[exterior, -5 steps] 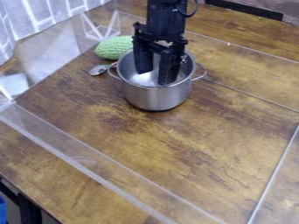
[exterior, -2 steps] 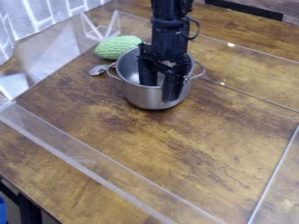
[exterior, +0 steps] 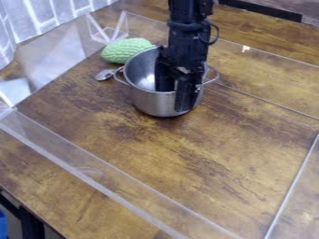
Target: Move the pink spoon to the left side of the table
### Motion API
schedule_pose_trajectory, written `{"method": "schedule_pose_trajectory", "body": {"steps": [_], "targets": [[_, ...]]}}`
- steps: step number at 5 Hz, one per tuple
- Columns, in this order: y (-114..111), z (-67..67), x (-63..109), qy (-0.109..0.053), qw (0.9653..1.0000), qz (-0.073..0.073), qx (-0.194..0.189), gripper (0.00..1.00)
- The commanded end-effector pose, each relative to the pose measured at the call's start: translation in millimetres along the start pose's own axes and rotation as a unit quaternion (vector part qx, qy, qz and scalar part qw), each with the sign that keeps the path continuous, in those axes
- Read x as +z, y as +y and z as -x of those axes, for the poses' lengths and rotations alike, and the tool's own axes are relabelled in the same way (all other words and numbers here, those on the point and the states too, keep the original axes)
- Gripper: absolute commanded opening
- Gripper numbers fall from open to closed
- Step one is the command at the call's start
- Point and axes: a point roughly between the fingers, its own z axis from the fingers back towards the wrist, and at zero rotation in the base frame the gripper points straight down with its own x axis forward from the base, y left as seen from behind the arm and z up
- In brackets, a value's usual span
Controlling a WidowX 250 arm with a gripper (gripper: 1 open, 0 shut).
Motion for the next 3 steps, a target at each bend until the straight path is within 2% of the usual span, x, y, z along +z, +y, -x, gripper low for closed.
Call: {"method": "schedule_pose_trajectory", "body": {"steps": [1, 2, 3], "targets": [[8.2, 1.0, 42.4, -0.047, 0.998, -0.028, -0.03, 1.0], [-0.2, 14.7, 50.5, -0.059, 0.9979, -0.028, -0.005, 1.0], [-7.8, 22.7, 49.2, -0.061, 0.9977, -0.022, 0.022, 0.0]]}}
